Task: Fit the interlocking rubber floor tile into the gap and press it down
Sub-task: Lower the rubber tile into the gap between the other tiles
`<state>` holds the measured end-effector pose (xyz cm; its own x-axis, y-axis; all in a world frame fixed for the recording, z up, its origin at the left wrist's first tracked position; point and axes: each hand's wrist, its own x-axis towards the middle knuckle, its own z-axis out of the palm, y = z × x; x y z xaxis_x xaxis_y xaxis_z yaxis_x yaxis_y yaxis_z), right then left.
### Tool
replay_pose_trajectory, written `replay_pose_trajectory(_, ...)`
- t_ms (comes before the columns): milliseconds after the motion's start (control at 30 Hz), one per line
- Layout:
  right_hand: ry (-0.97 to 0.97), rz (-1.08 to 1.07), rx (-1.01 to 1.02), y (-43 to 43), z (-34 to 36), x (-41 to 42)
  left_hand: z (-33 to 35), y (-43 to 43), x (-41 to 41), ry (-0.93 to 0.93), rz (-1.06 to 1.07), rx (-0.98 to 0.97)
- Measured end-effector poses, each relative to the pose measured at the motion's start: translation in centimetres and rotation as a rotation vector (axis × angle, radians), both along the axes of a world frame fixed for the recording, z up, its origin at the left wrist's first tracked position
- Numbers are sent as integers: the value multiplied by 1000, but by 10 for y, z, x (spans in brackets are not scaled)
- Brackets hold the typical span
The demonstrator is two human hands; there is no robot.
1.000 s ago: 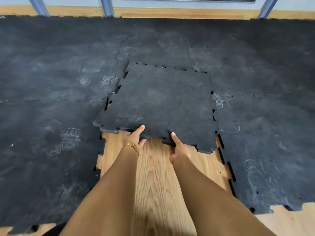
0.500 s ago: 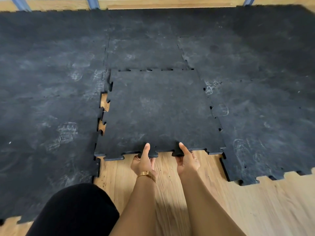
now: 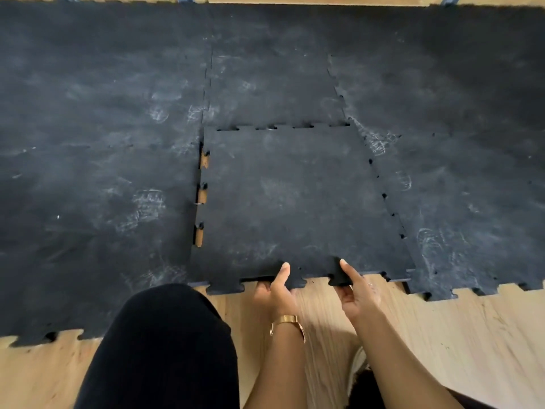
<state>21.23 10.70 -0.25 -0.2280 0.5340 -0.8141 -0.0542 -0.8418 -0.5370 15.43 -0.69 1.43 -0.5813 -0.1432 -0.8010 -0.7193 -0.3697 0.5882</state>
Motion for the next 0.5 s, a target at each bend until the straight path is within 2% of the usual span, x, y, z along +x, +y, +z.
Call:
replay_pose_trajectory(200, 8, 0, 45, -24, -4, 27, -6, -23, 26, -106, 34, -38)
replay_pose_trajectory(500, -10, -18, 36, -32, -13, 32, -6, -24, 31, -98, 41, -82)
